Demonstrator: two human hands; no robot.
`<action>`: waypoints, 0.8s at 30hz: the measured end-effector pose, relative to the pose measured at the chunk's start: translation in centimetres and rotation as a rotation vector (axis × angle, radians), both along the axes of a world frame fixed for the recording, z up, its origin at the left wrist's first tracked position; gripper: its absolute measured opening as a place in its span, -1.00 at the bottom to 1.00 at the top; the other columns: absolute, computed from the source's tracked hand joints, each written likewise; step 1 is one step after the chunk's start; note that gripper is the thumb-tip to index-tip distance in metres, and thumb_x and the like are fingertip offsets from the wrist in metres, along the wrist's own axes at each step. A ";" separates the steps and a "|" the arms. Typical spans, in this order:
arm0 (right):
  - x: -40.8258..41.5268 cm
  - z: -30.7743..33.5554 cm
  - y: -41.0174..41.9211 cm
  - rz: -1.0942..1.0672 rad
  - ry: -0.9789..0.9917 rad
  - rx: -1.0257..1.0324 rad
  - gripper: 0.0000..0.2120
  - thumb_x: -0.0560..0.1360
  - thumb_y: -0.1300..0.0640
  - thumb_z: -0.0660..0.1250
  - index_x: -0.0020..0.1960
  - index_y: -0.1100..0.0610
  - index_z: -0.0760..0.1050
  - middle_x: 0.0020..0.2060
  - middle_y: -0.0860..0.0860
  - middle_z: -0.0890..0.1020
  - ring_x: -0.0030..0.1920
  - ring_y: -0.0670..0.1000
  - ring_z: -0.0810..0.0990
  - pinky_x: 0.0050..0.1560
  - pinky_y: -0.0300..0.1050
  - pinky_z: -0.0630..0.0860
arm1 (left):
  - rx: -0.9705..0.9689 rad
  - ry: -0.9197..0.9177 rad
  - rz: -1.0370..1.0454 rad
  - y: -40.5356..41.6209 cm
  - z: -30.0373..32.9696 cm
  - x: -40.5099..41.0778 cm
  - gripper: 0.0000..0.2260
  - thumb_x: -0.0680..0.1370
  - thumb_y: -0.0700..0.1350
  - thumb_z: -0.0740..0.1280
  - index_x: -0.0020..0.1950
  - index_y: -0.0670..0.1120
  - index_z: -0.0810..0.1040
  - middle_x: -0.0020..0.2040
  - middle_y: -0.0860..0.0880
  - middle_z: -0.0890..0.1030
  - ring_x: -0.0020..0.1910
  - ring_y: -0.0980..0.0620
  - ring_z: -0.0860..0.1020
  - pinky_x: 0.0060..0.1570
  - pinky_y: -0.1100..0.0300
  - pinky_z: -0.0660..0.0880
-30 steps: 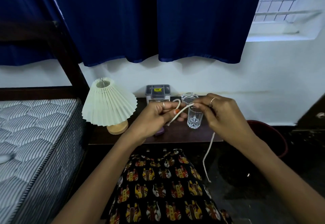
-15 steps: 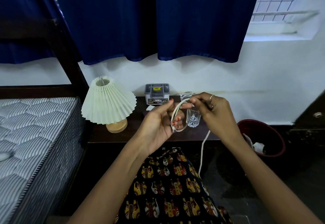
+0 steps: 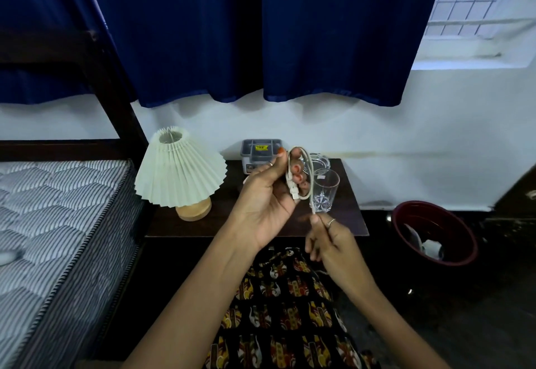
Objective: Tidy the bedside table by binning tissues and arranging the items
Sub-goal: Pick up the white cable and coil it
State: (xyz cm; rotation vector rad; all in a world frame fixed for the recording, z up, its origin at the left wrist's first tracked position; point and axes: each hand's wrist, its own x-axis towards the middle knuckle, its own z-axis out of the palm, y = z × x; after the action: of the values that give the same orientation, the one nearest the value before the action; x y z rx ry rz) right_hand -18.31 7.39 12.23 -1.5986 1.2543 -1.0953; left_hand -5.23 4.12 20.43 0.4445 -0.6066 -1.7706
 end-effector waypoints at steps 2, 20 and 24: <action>-0.1 -0.5 0.5 0.020 0.154 -0.023 -0.75 0.63 0.13 0.09 -0.17 -0.07 0.41 -0.42 -0.02 0.50 -0.44 -0.15 0.45 -0.34 -0.24 0.40 | -0.005 -0.004 0.001 -0.1 -0.2 -0.1 -0.87 0.50 -0.16 0.22 -0.07 -0.18 0.52 -0.37 0.00 0.57 -0.41 0.14 0.53 -0.32 0.29 0.54; -1.2 6.5 1.4 -0.128 0.837 -0.469 -0.83 0.47 -0.01 0.36 0.06 -0.08 0.56 -0.12 -0.06 0.68 -0.23 0.16 0.66 -0.29 0.03 0.60 | -0.375 -0.871 0.158 0.0 -2.2 0.1 -0.86 0.57 -0.29 0.24 0.07 -0.35 0.42 -0.32 -0.02 0.63 -0.39 0.21 0.56 -0.36 0.38 0.48; -1.7 7.2 0.0 0.058 0.705 -0.451 -0.78 0.45 0.14 0.39 0.05 -0.04 0.46 -0.10 -0.10 0.55 -0.29 -0.11 0.48 -0.18 -0.04 0.55 | -0.449 -1.013 0.115 0.4 -2.9 0.3 -0.95 0.58 -0.30 0.21 -0.04 -0.30 0.39 -0.38 -0.10 0.41 -0.53 0.25 0.29 -0.50 0.44 0.25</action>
State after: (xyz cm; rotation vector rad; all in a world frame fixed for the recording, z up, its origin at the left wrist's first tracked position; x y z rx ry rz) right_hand -19.96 7.40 19.41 -2.4915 1.4404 -0.8312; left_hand -4.97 4.55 17.57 1.0320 -1.6002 -1.1493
